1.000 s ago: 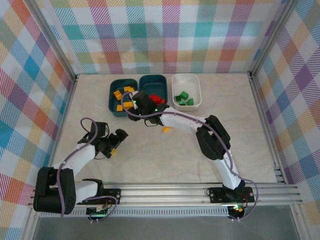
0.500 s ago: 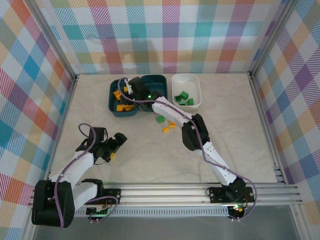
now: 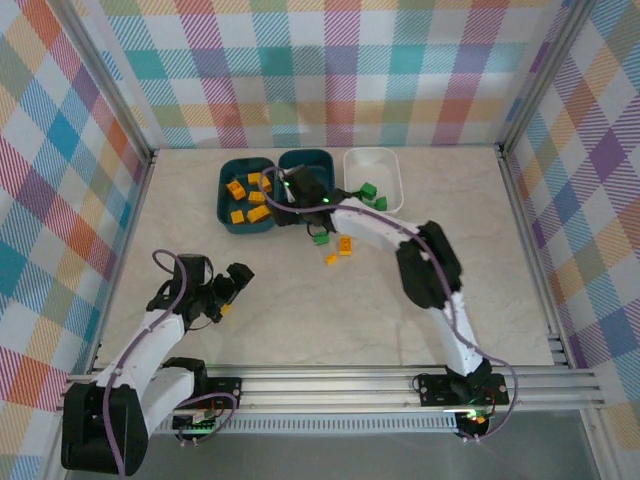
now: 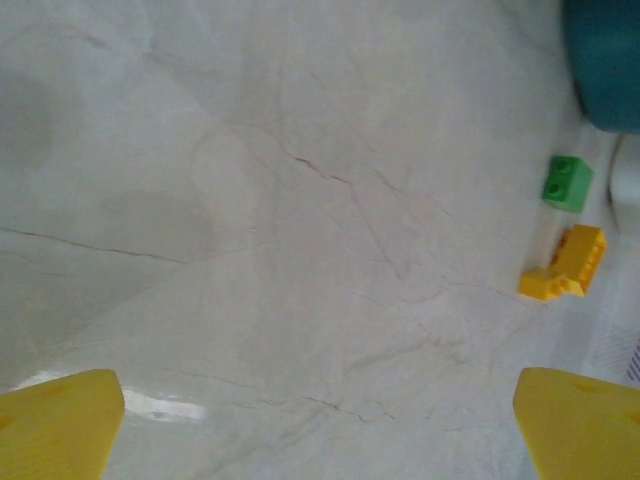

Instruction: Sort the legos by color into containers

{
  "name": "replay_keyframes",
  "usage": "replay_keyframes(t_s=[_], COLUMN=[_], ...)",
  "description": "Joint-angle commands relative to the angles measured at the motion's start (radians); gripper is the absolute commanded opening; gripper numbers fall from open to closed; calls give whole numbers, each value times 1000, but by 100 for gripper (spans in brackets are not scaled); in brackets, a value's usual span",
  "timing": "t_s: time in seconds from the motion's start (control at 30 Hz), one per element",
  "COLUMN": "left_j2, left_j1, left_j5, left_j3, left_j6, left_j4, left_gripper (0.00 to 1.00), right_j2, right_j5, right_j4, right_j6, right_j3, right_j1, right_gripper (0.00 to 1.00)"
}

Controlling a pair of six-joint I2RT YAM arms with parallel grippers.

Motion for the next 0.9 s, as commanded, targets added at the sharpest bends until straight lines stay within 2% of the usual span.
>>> replay_keyframes(t_s=[0.0, 0.07, 0.17, 0.3, 0.37, 0.53, 0.63, 0.8, 0.87], left_j2=[-14, 26, 153, 329, 371, 385, 349, 251, 216], left_j1=[-88, -166, -313, -468, -510, -532, -533, -527, -514], left_j5=[-38, -75, -137, -216, -245, -265, -306, -367, -390], left_j3=[-6, 11, 86, 192, 209, 208, 201, 190, 188], left_j6=[-14, -13, 8, 18, 10, 9, 22, 41, 47], left_j4=[21, 71, 95, 112, 140, 137, 89, 2, -32], left_gripper=[100, 100, 99, 97, 96, 97, 98, 100, 100], right_j2=[-151, -194, -221, -180, -139, -63, -43, -100, -140], right_j5=[229, 266, 245, 198, 181, 150, 139, 127, 124], right_j4=[85, 65, 60, 42, 24, -3, -3, 40, 50], right_j6=[87, 160, 248, 291, 302, 294, 287, 287, 283], right_j3=[-216, -327, -434, -447, -428, -392, -385, -436, -451], right_j1=[1, -13, -47, -85, -101, -118, -123, -121, -114], right_gripper=[66, 70, 71, 72, 71, 64, 52, 31, 29])
